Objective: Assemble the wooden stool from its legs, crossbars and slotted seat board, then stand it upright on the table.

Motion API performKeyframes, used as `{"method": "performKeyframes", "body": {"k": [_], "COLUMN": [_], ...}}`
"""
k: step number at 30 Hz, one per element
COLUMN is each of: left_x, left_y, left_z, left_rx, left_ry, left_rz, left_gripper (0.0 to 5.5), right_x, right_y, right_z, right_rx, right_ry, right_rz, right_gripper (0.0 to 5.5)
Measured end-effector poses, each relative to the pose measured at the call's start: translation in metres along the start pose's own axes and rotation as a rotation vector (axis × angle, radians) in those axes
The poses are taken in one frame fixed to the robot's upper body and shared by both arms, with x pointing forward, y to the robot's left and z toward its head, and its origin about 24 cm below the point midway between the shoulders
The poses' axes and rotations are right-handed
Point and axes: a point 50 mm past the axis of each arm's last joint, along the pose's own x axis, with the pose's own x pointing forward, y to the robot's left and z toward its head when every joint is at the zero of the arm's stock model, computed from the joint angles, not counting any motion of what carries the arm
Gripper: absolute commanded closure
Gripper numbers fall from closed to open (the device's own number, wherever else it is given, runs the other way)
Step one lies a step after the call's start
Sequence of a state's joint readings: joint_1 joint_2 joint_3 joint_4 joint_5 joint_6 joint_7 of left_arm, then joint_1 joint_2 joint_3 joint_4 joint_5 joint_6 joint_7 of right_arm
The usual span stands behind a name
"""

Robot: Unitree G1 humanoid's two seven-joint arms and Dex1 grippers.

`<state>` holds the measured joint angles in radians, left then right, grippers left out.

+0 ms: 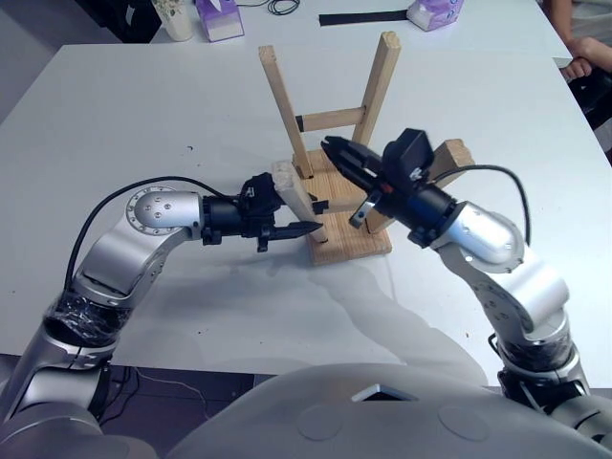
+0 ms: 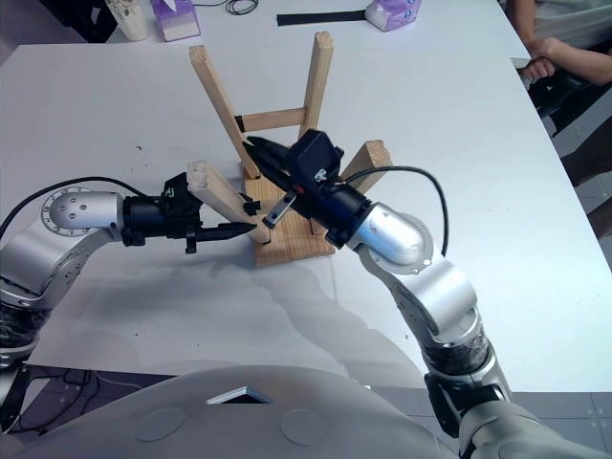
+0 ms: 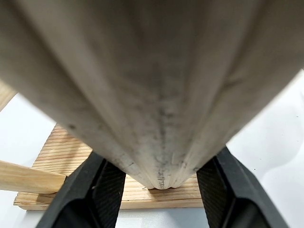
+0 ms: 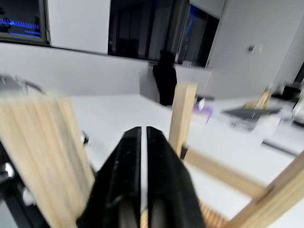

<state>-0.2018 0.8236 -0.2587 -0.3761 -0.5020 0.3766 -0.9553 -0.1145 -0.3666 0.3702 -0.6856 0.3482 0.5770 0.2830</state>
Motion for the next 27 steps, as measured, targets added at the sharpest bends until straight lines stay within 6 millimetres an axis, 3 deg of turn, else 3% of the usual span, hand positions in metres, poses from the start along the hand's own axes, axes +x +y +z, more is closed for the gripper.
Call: {"method": "performKeyframes", "body": {"k": [1,3,7,12,14,17,19,21,24,26,27], "left_x": [0.0,0.001,0.002,0.002,0.002,0.002,0.002,0.001,0.001,0.0,0.0], "left_y": [0.0,0.001,0.002,0.002,0.001,0.0,0.0,-0.002,-0.003,-0.004,-0.006], "left_z": [0.0,0.0,0.0,0.0,-0.002,-0.002,-0.002,-0.003,-0.002,-0.002,-0.003], "left_rx": [0.002,0.008,0.006,0.005,0.0,-0.002,0.001,0.003,0.008,0.008,0.002], "left_ry": [0.001,0.009,0.012,0.013,0.013,0.011,0.006,-0.001,-0.007,-0.01,-0.011], "left_rz": [-0.003,-0.015,-0.019,-0.021,-0.02,-0.011,-0.006,0.003,0.013,0.02,0.025], "left_gripper": [3.43,3.43,3.43,3.43,3.43,3.43,3.43,3.43,3.43,3.43,3.43], "right_x": [-0.001,-0.002,-0.002,-0.004,-0.007,-0.008,-0.011,-0.019,-0.041,-0.064,-0.086], "right_y": [0.004,0.009,0.011,0.01,0.008,0.008,0.004,-0.011,-0.045,-0.084,-0.114], "right_z": [-0.019,-0.028,-0.031,-0.024,-0.006,0.041,0.062,0.089,0.112,0.11,0.098], "right_rx": [-0.001,-0.05,-0.067,0.032,0.079,0.142,0.172,0.209,0.182,0.134,0.093], "right_ry": [0.081,0.09,0.07,0.037,-0.043,-0.258,-0.357,-0.474,-0.555,-0.528,-0.457], "right_rz": [0.005,0.012,-0.004,-0.004,0.003,0.059,0.06,0.035,-0.106,-0.315,-0.513], "right_gripper": [5.48,5.48,5.48,5.48,5.48,5.48,5.21,4.93,4.55,4.17,4.0]}}
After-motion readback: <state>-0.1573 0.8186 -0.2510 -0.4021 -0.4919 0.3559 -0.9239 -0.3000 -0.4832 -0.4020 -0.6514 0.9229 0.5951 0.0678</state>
